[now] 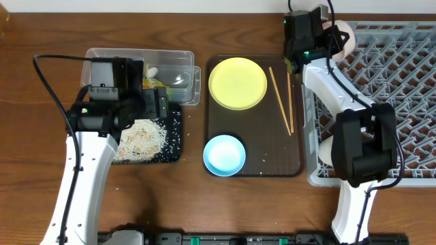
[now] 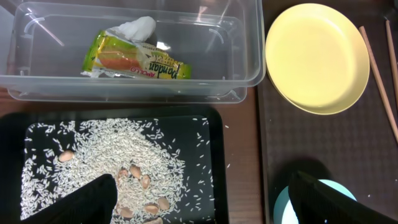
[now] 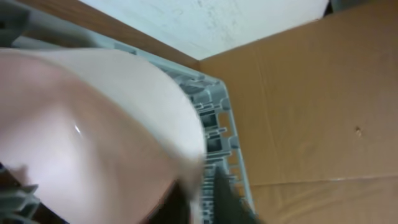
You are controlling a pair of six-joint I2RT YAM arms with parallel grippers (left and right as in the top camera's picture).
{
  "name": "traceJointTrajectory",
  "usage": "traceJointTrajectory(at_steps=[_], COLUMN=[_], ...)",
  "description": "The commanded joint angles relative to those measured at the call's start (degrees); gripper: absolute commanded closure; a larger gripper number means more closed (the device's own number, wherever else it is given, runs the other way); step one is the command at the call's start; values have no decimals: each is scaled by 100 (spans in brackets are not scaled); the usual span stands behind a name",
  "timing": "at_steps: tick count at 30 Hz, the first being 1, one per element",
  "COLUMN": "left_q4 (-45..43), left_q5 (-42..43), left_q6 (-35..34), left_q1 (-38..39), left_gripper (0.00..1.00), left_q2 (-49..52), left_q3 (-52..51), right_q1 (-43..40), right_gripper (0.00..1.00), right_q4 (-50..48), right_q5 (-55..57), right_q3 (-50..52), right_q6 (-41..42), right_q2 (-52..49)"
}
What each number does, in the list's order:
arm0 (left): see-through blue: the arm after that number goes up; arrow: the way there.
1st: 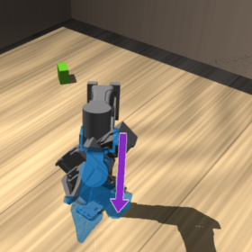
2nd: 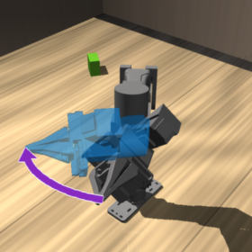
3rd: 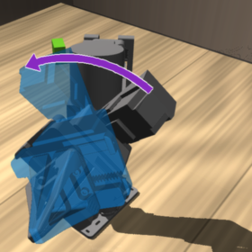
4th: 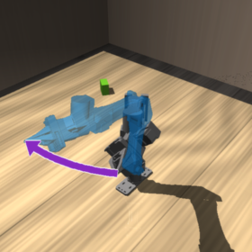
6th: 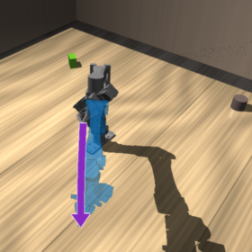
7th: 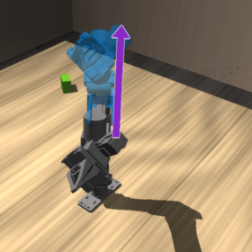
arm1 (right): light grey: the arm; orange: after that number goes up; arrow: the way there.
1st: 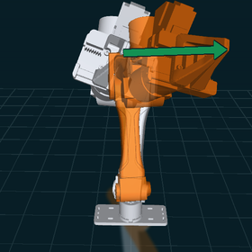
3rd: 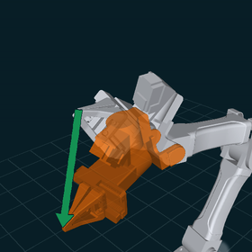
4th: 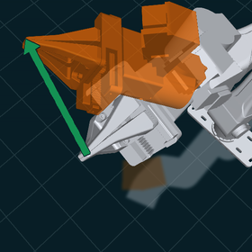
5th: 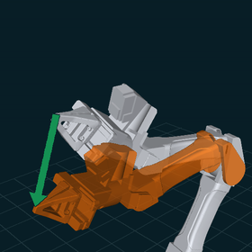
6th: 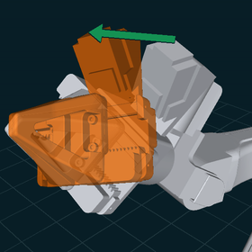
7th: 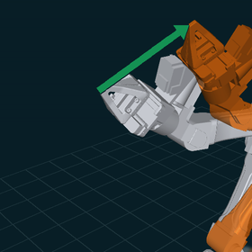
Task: Sort waste into correct bins and load items into the dishwasher rack
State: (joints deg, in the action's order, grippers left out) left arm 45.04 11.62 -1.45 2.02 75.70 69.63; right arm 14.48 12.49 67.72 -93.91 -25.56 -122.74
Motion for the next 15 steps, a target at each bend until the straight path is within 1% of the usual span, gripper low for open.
traceJointTrajectory(at_steps=[1,3,6,7,11,15], left_q4=[15,15,15,15,15,15], left_q5=[-37,-35,-37,-37,-37,-37], left_q6=[31,31,31,31,31,31], left_q1=[-24,-24,-24,-24,-24,-24], left_gripper=[9,10,9,9,9,9], left_q2=[17,17,17,17,17,17], left_q3=[153,153,153,153,153,153], right_q1=[197,291,450,494,570,553], right_gripper=[71,54,34,28,16,12], right_q4=[22,22,9,9,0,17], right_q5=[304,321,302,275,199,-116], right_q3=[0,0,0,0,-2,-2], right_q6=[-31,-28,-20,-20,48,332], right_q2=[-111,-101,-72,-42,155,546])
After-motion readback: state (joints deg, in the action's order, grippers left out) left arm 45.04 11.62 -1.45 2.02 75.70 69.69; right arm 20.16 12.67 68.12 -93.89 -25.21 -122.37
